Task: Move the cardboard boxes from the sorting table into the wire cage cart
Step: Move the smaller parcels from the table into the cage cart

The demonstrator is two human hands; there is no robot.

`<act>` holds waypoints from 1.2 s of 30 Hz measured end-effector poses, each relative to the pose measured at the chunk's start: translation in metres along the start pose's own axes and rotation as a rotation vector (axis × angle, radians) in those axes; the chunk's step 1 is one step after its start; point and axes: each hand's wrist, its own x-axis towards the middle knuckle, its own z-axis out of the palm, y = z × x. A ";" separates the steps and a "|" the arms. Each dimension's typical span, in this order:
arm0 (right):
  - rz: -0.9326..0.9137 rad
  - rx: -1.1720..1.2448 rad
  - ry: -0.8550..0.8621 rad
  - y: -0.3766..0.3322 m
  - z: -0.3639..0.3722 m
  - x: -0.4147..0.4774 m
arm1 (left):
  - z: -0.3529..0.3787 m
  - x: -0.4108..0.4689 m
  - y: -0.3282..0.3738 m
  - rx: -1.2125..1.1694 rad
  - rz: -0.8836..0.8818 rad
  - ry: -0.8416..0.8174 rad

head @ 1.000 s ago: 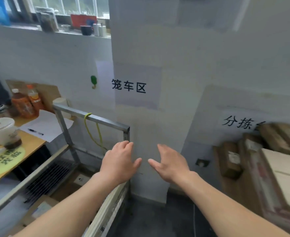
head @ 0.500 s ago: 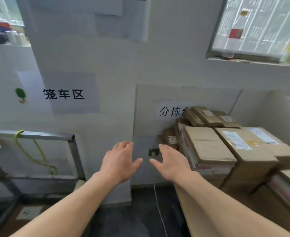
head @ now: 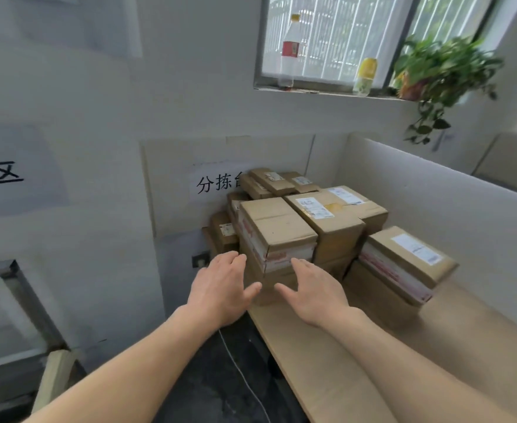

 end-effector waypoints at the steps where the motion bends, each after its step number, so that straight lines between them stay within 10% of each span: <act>1: 0.017 -0.001 0.010 0.009 -0.002 -0.004 | 0.004 0.002 0.009 -0.006 0.021 0.002; 36: 0.444 -0.089 -0.029 0.420 -0.071 0.094 | 0.221 0.184 0.309 -0.129 0.081 -0.334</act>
